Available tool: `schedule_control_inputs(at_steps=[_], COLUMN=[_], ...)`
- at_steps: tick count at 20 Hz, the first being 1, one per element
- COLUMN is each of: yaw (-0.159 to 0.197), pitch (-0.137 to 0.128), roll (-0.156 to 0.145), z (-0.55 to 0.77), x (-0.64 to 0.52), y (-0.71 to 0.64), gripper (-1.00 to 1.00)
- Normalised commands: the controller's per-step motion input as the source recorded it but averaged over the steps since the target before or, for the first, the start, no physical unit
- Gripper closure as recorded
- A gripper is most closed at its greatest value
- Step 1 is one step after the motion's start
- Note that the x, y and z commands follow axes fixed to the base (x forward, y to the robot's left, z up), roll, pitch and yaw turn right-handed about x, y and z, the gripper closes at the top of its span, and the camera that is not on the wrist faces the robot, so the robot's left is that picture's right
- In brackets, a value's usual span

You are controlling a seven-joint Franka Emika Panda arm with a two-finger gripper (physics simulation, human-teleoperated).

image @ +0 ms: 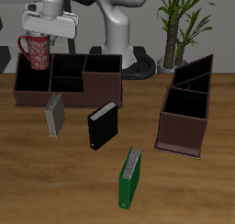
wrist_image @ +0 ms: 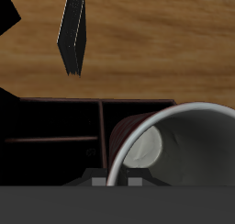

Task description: Place the red mug into the back desk caddy's left compartment

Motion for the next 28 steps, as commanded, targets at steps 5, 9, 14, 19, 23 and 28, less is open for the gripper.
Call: schedule_control_inputs(at_steps=[5,9,14,19,23,28], yaw=[-0.008,-0.023,-0.014,-0.020,-0.019,-0.012], pitch=[0.023,-0.005,-0.012,0.015,0.018,0.007], roll=[-0.002,-0.007,-0.025,-0.007,0.000,-0.020], z=[-0.25,-0.09,-0.10,-0.18,-0.19,-0.14], x=[0.06,0.04,-0.01,0.03,0.01,-0.02], y=[0.06,-0.04,-0.04,0.01,0.03,-0.03], gripper=[1.00,1.00,1.00,1.00,1.00,1.00])
